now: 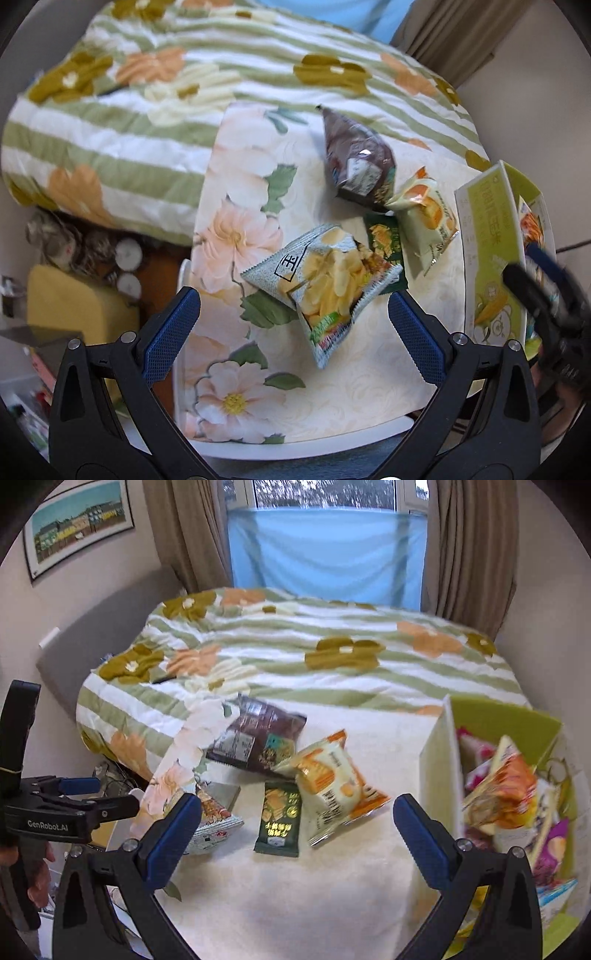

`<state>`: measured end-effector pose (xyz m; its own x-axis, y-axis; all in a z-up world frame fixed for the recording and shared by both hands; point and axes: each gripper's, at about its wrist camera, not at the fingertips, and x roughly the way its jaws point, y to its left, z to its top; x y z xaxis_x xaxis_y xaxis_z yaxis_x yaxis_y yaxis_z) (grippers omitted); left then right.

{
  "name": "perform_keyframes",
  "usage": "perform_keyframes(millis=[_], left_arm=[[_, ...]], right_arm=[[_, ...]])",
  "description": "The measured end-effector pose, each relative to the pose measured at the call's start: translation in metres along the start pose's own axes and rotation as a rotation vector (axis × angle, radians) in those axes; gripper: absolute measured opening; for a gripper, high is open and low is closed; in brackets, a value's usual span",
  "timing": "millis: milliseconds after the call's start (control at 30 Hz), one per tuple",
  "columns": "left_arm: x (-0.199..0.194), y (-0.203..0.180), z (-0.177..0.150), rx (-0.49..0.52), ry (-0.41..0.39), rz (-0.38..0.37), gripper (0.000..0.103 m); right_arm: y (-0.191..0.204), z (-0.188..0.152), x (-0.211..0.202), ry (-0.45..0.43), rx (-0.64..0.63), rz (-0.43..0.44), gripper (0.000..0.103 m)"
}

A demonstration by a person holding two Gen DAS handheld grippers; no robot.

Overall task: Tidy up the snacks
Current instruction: 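Move both tools back over the remaining snacks on the table, then grasp the pale green corn-roll bag with the left tool while the right tool grasps the orange cake pack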

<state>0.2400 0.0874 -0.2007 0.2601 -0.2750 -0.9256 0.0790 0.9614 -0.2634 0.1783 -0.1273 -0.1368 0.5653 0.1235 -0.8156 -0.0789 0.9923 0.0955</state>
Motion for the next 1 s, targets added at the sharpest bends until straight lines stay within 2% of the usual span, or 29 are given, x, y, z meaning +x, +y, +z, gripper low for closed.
perform_keyframes(millis=[67, 167, 333, 500, 633, 733, 867, 1000], left_arm=[[0.013, 0.003, 0.006, -0.032, 0.021, -0.028, 0.101], [0.027, 0.001, 0.015, -0.046, 0.027, -0.029, 0.101], [0.042, -0.005, 0.029, -0.091, 0.032, -0.023, 0.101], [0.066, -0.013, 0.033, -0.122, 0.074, 0.038, 0.101], [0.082, -0.016, 0.022, -0.175, 0.106, 0.06, 0.101], [0.088, -0.017, 0.009, -0.187, 0.096, 0.087, 0.101], [0.091, -0.012, -0.001, -0.222, 0.082, 0.067, 0.102], [0.11, -0.007, -0.018, -0.245, 0.158, 0.101, 0.099]], right_arm=[[0.002, -0.004, 0.014, 0.027, 0.017, 0.019, 0.1], [0.007, -0.008, 0.036, 0.069, 0.003, 0.01, 0.094], [0.001, -0.001, 0.061, 0.106, -0.066, -0.025, 0.094], [-0.011, 0.011, 0.076, 0.124, -0.113, -0.059, 0.094], [-0.022, 0.015, 0.095, 0.173, -0.13, -0.041, 0.094], [-0.028, 0.016, 0.111, 0.216, -0.142, -0.027, 0.094], [-0.033, 0.013, 0.126, 0.254, -0.161, -0.013, 0.094], [-0.037, 0.014, 0.136, 0.268, -0.188, -0.015, 0.094]])
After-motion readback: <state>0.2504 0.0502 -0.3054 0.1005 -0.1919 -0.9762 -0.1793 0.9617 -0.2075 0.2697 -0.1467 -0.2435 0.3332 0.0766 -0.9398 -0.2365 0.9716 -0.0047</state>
